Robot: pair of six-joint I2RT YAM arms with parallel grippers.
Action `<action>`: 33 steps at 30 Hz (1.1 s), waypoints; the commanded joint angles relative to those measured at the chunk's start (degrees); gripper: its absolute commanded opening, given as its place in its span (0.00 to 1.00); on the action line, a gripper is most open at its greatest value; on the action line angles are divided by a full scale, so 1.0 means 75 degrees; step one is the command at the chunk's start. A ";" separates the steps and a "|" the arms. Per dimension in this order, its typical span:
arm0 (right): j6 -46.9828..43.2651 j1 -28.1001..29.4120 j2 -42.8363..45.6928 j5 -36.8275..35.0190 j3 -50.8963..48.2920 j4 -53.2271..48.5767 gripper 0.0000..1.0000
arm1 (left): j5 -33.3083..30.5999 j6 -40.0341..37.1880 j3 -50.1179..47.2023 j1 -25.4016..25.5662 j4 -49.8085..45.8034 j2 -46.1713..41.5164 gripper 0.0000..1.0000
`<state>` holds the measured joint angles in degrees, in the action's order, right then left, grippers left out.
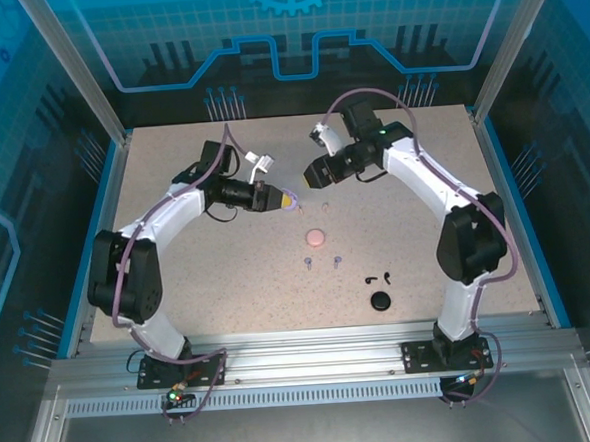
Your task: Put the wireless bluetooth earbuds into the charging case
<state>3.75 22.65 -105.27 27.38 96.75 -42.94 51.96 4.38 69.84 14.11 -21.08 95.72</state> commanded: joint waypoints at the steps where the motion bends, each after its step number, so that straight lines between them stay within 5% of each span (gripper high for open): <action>1: 0.1207 0.0162 0.0640 -0.0480 -0.0530 -0.0074 0.55 | -0.0732 0.0658 -0.0629 -0.0030 0.1435 -0.0826 0.00; 13: 0.3919 0.2105 0.0593 -0.3325 -0.2162 -0.0642 0.56 | -0.3892 0.1922 -0.3519 0.0006 0.6037 -0.3328 0.00; 18: 0.4689 0.2679 0.0058 -0.3774 -0.2365 -0.0545 0.56 | -0.4756 0.1853 -0.3703 0.0049 0.6417 -0.3982 0.00; 33: 0.5306 0.3368 -0.1508 -0.4492 -0.1491 -0.0965 0.47 | -0.5462 0.2042 -0.3844 0.0087 0.6560 -0.4768 0.00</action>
<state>42.04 47.33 -115.46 -4.43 83.48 -48.01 12.95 18.20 41.65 14.44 25.96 61.36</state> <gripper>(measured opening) 0.481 0.229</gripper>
